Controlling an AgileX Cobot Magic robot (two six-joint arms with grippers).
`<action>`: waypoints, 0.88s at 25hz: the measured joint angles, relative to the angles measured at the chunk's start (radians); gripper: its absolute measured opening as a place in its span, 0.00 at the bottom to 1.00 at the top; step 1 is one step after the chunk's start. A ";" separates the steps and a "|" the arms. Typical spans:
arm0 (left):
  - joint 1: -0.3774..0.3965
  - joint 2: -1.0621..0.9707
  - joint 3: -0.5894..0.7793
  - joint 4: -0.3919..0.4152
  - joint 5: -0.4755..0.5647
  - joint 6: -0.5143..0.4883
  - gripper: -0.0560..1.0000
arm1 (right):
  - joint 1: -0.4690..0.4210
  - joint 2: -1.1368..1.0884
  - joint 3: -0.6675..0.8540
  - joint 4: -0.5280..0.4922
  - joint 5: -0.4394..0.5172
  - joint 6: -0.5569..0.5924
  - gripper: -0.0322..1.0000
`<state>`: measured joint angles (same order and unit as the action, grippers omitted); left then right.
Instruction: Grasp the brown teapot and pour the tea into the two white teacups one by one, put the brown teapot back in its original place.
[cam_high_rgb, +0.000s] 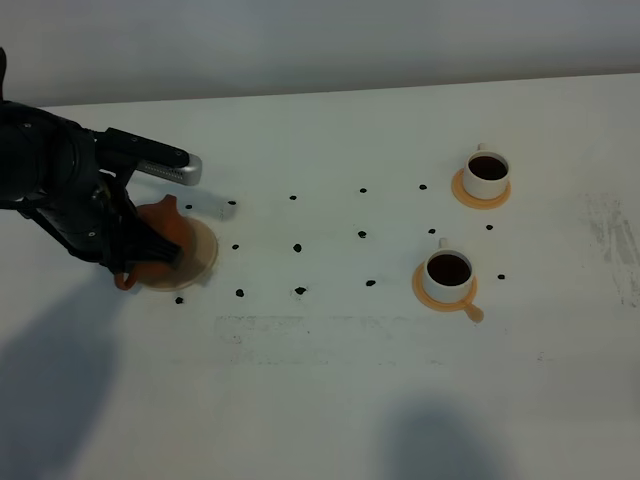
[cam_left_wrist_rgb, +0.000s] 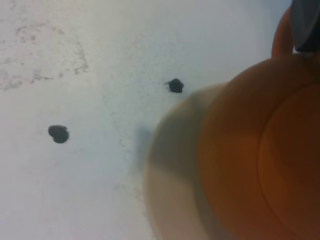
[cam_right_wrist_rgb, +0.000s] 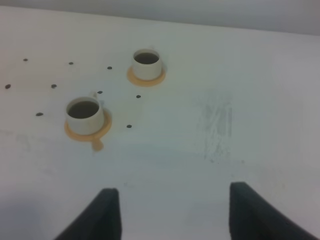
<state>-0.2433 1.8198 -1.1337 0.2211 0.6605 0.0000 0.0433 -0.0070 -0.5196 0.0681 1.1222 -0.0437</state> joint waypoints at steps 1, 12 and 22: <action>-0.001 0.000 0.000 0.000 0.000 0.000 0.17 | 0.000 0.000 0.000 0.000 0.000 0.000 0.48; -0.001 0.018 0.000 -0.001 0.000 0.005 0.17 | 0.000 0.000 0.000 0.000 0.000 0.000 0.48; -0.001 0.024 0.000 0.001 0.002 0.005 0.17 | 0.000 0.000 0.000 0.000 0.000 0.000 0.48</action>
<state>-0.2446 1.8434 -1.1337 0.2221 0.6625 0.0054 0.0433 -0.0070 -0.5196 0.0681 1.1222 -0.0437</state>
